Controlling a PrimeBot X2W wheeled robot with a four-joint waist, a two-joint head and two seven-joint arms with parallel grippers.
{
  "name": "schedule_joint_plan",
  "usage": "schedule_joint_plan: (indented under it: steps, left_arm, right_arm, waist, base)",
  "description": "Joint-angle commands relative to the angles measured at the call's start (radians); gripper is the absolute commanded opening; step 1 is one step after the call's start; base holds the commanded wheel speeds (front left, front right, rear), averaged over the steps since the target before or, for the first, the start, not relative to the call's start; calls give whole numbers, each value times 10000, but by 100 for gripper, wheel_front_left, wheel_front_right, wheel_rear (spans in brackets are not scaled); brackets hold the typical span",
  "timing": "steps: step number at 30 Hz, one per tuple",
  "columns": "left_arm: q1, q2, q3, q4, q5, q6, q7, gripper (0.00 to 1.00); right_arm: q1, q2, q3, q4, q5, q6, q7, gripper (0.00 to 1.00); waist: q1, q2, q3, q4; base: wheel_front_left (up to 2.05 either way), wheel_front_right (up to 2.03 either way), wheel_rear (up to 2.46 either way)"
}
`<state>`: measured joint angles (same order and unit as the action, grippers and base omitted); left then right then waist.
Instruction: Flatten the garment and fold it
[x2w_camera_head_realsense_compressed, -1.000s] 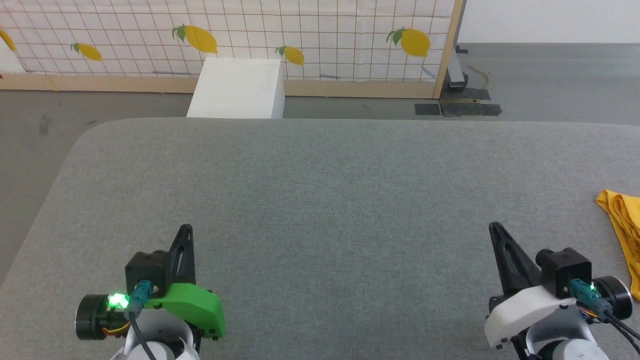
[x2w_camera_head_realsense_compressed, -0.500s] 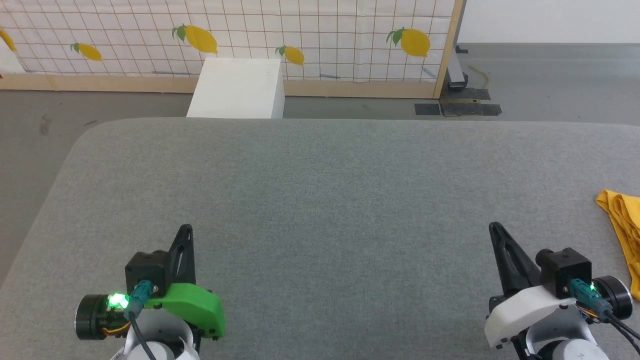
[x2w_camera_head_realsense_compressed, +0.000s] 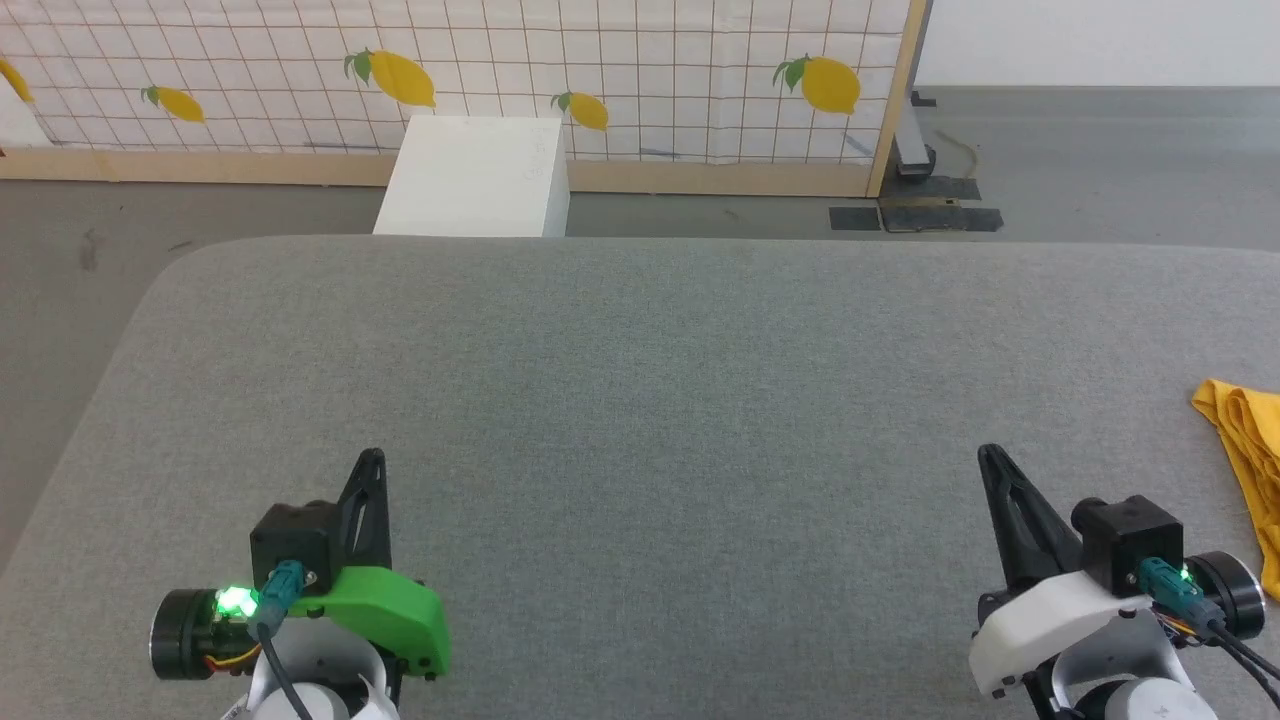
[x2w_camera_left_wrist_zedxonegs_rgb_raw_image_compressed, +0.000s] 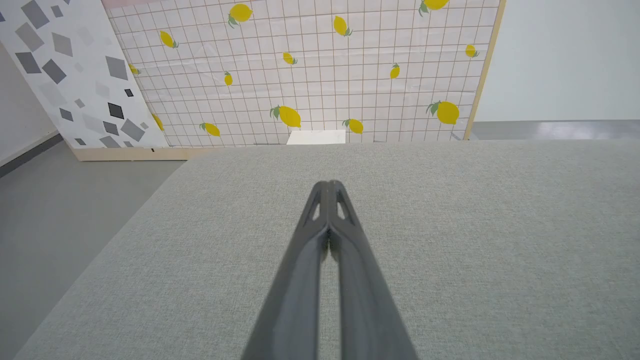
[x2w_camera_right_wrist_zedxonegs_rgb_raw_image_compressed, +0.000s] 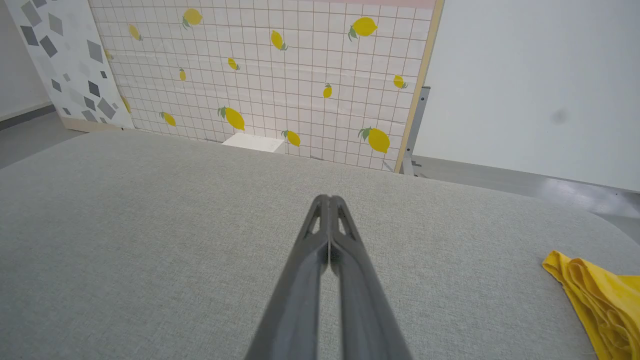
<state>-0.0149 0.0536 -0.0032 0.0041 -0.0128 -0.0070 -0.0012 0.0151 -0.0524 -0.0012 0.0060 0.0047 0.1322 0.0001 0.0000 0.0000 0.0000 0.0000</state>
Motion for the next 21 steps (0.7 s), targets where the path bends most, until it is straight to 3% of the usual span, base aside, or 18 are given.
schedule_joint_plan:
  steps: [1,21]
  left_arm:
    - [149,-34,32,-41,128,70,12,0]
    - [149,-34,32,-41,128,70,12,0]
  right_arm:
    - [-151,22,12,-60,-47,-15,-1,0]
    - [-151,22,12,-60,-47,-15,-1,0]
  waist:
    - [0,0,0,0]
    - [0,0,0,0]
  base:
    - [0,0,0]
    - [0,0,0]
